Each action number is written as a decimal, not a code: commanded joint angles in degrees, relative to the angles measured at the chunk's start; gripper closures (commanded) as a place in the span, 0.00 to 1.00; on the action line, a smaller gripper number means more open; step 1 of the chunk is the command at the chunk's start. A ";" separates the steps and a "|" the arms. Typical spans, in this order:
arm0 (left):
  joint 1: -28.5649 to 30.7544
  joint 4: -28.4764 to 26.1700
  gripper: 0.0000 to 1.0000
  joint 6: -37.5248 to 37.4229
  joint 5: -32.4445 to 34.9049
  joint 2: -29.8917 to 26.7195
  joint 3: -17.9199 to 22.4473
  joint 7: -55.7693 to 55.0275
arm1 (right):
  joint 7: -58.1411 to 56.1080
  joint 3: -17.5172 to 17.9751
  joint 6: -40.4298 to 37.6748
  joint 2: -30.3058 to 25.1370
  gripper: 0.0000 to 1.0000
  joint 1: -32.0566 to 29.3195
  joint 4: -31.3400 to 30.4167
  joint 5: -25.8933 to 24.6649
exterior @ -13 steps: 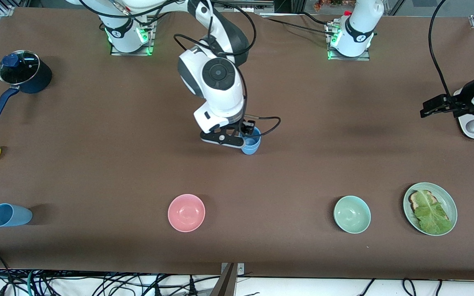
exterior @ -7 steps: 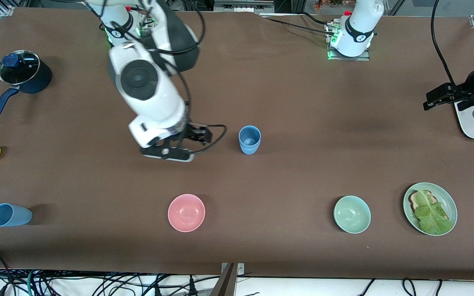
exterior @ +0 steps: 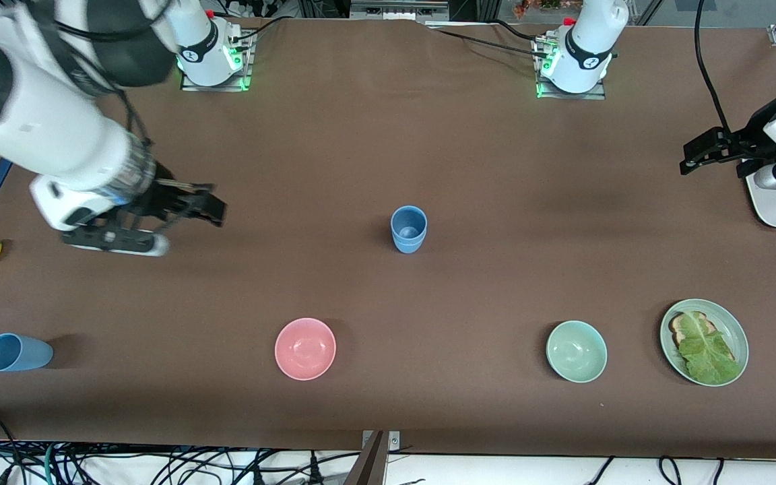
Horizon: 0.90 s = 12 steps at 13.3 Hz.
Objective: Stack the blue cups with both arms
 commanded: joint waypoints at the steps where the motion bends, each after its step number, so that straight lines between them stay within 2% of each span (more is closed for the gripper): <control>1: 3.11 -0.93 0.02 -0.72 -0.44 -1.43 -5.38 -5.27 | -5.94 1.93 0.19 -8.70 0.00 -5.80 -10.59 0.00; 2: 3.30 -0.49 0.02 -0.89 -0.53 -1.34 -6.02 -5.74 | -6.83 3.42 0.45 -10.99 0.00 -8.61 -13.49 -0.18; 4: 3.30 -0.40 0.02 -1.33 -0.70 -1.34 -5.85 -5.75 | -8.58 9.47 0.98 -15.04 0.00 -15.45 -18.95 -3.76; 5: 3.21 -0.40 0.02 -1.42 -0.79 -1.34 -5.24 -5.75 | -8.94 12.46 1.16 -16.45 0.00 -18.27 -20.10 -5.09; 6: 2.77 -0.40 0.02 -1.42 -0.79 -1.34 -4.02 -5.57 | -9.12 13.97 1.07 -17.50 0.00 -19.78 -20.55 -5.28; 12: 1.72 -0.40 0.01 -1.42 -0.88 -1.34 -1.28 -3.11 | -11.06 14.33 -0.16 -18.57 0.00 -20.24 -19.15 -7.47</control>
